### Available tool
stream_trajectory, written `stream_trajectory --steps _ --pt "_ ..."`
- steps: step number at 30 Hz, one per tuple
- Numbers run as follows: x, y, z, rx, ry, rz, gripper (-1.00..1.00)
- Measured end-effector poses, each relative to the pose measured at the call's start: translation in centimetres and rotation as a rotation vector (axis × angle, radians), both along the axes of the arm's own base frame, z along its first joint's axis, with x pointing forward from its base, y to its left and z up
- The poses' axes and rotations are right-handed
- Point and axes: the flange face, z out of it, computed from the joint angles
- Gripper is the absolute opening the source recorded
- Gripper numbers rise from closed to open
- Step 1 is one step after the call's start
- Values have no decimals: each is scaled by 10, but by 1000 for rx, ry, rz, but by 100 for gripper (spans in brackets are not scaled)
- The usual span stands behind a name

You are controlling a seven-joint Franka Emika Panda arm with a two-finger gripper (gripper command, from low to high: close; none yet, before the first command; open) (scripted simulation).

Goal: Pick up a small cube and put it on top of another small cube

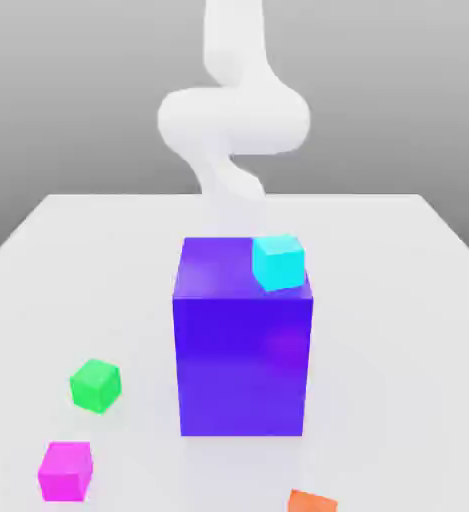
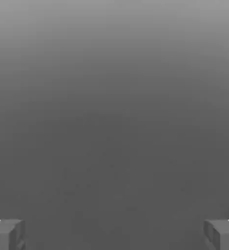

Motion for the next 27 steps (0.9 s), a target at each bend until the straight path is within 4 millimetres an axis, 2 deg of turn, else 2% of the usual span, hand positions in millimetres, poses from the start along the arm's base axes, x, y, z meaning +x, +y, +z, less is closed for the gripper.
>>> stream_trajectory --steps 6,10,13,16,19,23,27 --pt "67 -38 -95 36 161 29 0" --pt "97 -63 -164 51 263 36 0" --pt "111 -81 -218 56 337 35 0" --pt "119 -100 -272 56 412 31 0" --pt "118 -123 -326 51 486 15 0" --pt "108 -147 -395 30 585 4 0" --pt "88 -172 -459 -4 686 -10 0"
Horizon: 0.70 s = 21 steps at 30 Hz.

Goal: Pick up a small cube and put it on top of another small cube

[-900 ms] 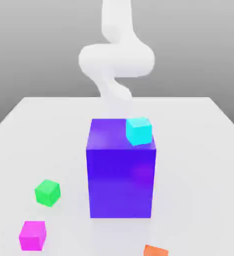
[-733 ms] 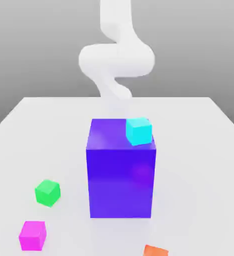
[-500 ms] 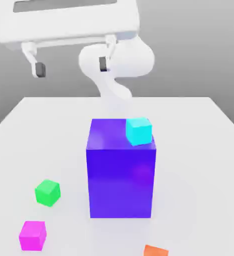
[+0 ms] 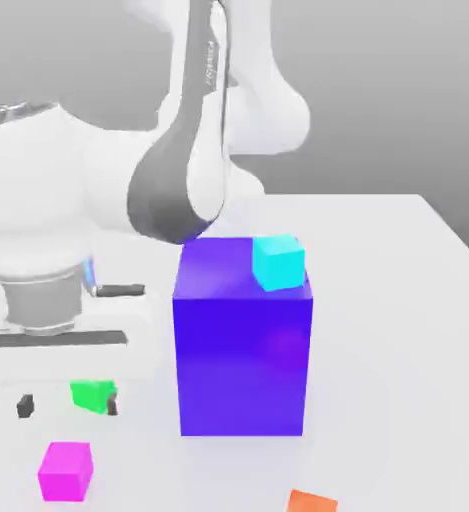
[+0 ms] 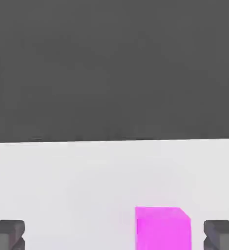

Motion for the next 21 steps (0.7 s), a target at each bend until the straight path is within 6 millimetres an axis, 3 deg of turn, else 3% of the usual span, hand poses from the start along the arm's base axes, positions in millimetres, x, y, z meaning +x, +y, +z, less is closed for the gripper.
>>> stream_trajectory --steps 5,6,12,14,17,21 --pt "-10 -12 -70 -21 44 1 0" --pt "-11 -12 -83 -20 45 1 -100" --pt "-12 -12 -90 -19 46 0 -100" --pt "-11 -13 -77 -20 46 1 -100" --pt "-11 -12 -40 -19 45 1 -100" --pt "-45 -20 -13 -9 52 86 -100"
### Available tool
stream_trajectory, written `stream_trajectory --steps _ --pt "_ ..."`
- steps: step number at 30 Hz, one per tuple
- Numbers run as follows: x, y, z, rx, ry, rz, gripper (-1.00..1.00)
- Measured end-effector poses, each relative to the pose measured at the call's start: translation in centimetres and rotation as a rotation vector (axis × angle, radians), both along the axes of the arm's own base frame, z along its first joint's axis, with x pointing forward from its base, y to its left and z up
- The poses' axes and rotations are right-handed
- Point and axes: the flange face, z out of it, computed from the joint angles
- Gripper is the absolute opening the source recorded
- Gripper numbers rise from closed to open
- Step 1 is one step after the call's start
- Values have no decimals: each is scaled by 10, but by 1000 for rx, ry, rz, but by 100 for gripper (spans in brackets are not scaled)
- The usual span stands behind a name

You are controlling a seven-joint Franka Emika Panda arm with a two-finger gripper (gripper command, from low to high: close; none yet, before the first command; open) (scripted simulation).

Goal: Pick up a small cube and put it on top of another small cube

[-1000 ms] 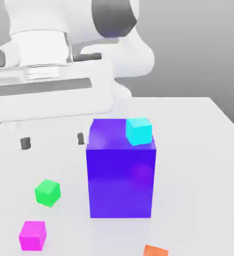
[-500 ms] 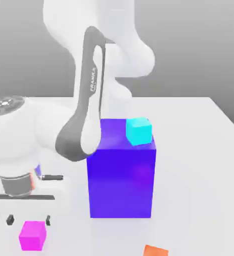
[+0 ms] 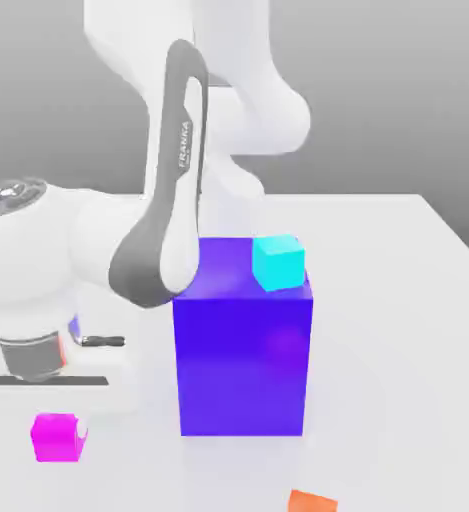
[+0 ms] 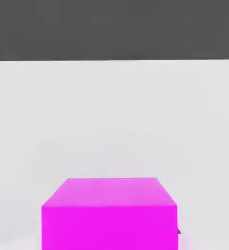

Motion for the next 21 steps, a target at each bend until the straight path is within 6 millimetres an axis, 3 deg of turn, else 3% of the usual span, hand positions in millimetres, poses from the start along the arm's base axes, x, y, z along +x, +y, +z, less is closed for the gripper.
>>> stream_trajectory --steps 5,10,12,17,18,21 --pt "-56 -7 21 8 0 143 -100" --pt "-107 4 36 -3 -7 317 -100" --pt "-113 6 27 -6 -10 348 -100" --pt "-113 9 -16 -6 -11 363 -100" --pt "-115 8 -24 -6 -10 361 100" --pt "-115 8 -24 -6 -10 361 100"
